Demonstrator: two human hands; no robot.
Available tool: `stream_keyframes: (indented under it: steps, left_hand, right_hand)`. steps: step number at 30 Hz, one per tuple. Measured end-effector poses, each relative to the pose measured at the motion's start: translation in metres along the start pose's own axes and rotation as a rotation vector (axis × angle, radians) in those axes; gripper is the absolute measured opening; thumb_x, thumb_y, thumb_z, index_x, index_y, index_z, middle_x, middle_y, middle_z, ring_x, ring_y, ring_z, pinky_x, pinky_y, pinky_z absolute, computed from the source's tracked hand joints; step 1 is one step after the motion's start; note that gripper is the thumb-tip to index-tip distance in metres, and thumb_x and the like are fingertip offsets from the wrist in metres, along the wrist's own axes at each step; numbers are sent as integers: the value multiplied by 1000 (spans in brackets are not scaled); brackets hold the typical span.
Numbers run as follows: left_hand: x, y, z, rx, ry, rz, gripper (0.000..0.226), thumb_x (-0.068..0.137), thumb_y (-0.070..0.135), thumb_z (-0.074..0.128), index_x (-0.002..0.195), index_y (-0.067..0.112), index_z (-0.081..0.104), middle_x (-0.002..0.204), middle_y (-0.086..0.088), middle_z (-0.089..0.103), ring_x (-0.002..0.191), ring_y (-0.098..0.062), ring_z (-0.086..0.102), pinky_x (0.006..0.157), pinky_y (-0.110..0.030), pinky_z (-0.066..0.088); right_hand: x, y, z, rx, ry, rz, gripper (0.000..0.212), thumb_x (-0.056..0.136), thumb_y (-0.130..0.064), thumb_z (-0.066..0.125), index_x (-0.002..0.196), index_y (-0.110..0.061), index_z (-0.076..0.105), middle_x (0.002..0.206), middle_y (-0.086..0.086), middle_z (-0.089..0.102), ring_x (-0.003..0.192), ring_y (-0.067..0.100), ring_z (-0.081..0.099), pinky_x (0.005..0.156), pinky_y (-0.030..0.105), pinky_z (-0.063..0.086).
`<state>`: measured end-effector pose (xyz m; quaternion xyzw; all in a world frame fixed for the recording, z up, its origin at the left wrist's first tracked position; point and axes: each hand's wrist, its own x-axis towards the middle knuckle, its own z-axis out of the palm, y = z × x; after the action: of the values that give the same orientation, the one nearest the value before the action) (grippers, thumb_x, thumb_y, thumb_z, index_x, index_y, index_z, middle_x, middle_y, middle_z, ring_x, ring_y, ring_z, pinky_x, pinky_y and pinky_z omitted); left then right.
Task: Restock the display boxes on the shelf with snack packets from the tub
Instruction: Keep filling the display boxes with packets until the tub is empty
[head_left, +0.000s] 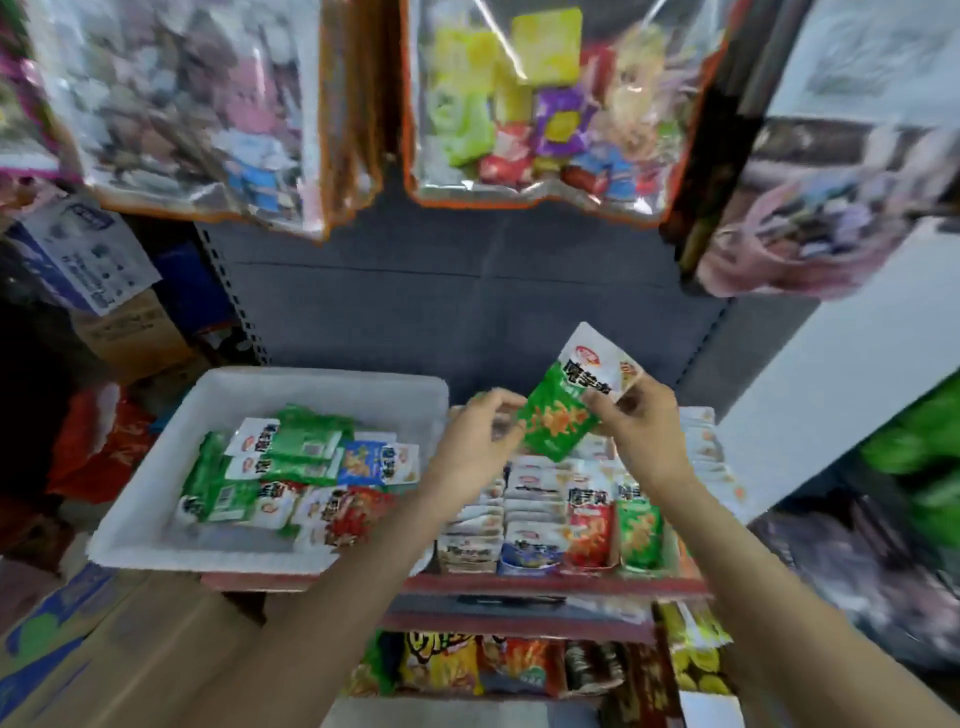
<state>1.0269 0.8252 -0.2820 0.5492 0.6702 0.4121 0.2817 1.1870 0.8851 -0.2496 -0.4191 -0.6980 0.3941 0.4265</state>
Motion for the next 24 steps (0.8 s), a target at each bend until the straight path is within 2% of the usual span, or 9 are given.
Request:
stream_keyframes:
  steps: [2,3,6,8,11,16,19,22,24]
  left_hand:
    - [4,14,31,166,-78,80,30,92,13,55,122,9,54,120,-7,55,113,-19,53,93,-32,43]
    - [6,18,46,270,-106,108,34,93,16,54,126,11,51,125,-7,53,116,-20,49,95,-34,41]
    - [10,24,78,550,-169,109,44,93,22,51,136,16,41,139,-5,41,126,-24,40,102,-38,36]
    - [11,26,93,727,-198,156,45,94,22,49,137,16,39,138,-4,40,129,-24,37,105,-38,33]
    - [10,26,111,952,-220,267,46,93,14,46,138,14,39,139,-4,43,130,-21,35,113,-34,19]
    - [15,28,126,1153,-316,250,50,89,9,50,138,15,41,140,-5,45,131,-21,35,115,-40,10]
    - [19,26,125,1142,-317,225,49,88,10,49,136,17,45,137,-4,48,129,-20,38,115,-38,9]
    - [19,25,124,1106,-314,209,49,89,11,47,137,19,44,135,-3,50,129,-19,38,116,-38,6]
    - [19,23,123,1061,-309,197,47,92,12,46,138,22,43,136,-1,50,130,-18,37,117,-37,4]
  right_hand:
    - [0,15,-34,-56,59,-6,17,87,1,62,82,-14,55,66,-5,59,54,-7,54,51,8,39]
    - [1,26,-51,-78,88,4,13,86,0,63,90,-10,55,75,0,61,58,-4,56,58,14,43]
    - [0,56,-89,-165,87,49,38,85,-4,64,110,-24,43,92,-8,64,72,15,65,69,41,54]
    - [-1,70,-104,-247,24,55,45,85,-3,64,115,-27,39,95,-4,64,73,27,65,69,49,55]
    - [0,89,-115,-393,-130,54,40,85,-1,62,117,-18,45,96,8,65,75,28,63,70,42,53]
    - [8,115,-109,-537,-359,130,29,88,-8,59,117,-11,58,109,10,65,92,25,58,74,26,40]
    - [11,122,-104,-725,-442,106,25,88,-8,57,113,-10,61,112,12,64,102,28,57,76,27,33]
    - [9,131,-97,-864,-487,54,37,86,-3,54,119,-19,58,116,9,62,106,29,56,84,34,45]
    - [6,136,-92,-979,-516,2,37,86,-3,51,119,-20,55,116,8,60,106,27,53,86,36,45]
